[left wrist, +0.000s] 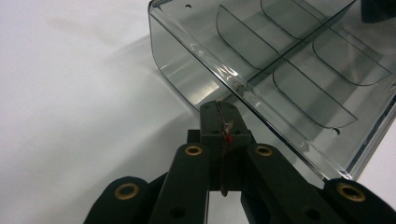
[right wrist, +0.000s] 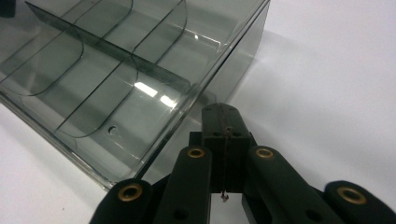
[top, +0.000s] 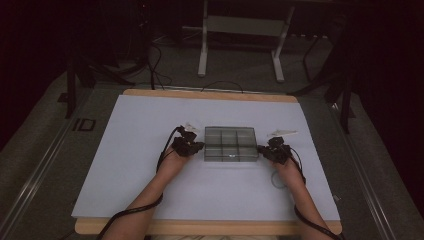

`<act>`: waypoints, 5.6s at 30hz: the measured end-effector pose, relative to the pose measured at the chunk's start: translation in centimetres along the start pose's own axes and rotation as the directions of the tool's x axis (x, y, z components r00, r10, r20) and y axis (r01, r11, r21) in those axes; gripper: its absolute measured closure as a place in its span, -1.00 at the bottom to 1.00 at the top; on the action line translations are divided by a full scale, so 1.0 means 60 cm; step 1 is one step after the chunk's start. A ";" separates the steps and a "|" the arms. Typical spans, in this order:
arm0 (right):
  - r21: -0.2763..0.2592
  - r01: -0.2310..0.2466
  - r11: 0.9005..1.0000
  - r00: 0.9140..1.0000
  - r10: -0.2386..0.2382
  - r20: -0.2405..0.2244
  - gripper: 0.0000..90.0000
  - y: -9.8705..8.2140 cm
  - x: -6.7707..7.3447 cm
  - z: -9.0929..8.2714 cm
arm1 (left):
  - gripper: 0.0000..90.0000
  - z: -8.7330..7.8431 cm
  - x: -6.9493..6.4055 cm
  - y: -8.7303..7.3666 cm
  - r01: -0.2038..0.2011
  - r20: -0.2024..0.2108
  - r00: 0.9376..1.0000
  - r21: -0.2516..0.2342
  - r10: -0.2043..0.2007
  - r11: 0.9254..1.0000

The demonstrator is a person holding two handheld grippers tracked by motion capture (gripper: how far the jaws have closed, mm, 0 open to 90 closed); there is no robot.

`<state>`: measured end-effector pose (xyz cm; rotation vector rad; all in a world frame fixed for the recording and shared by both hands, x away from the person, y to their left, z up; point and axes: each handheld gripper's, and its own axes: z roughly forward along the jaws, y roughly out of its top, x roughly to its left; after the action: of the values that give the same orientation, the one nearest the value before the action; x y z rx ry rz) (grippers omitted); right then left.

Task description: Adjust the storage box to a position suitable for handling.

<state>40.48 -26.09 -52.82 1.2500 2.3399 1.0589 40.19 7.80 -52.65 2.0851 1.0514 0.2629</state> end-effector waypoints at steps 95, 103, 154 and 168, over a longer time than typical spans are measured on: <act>-0.035 0.040 0.999 0.998 -0.041 -0.036 1.00 -0.063 0.060 -0.067 | 1.00 -0.068 -0.058 -0.067 -0.063 0.099 0.993 0.003 0.062 0.998; -0.036 0.051 0.998 0.997 -0.053 -0.064 1.00 -0.087 0.081 -0.088 | 1.00 -0.083 -0.068 -0.087 -0.071 0.117 0.991 -0.004 0.071 0.997; -0.097 0.041 0.994 0.991 -0.053 -0.125 1.00 -0.145 0.072 -0.143 | 1.00 -0.124 -0.091 -0.146 -0.115 0.189 0.974 -0.054 0.123 0.992; -0.110 0.190 0.976 0.950 -0.211 -0.230 1.00 -0.163 0.078 -0.162 | 1.00 -0.129 -0.115 -0.160 -0.193 0.259 0.946 -0.040 0.196 0.980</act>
<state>26.58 -30.39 -52.73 0.8710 2.5008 1.2876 26.30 10.30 -53.24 2.1434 0.6859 0.0862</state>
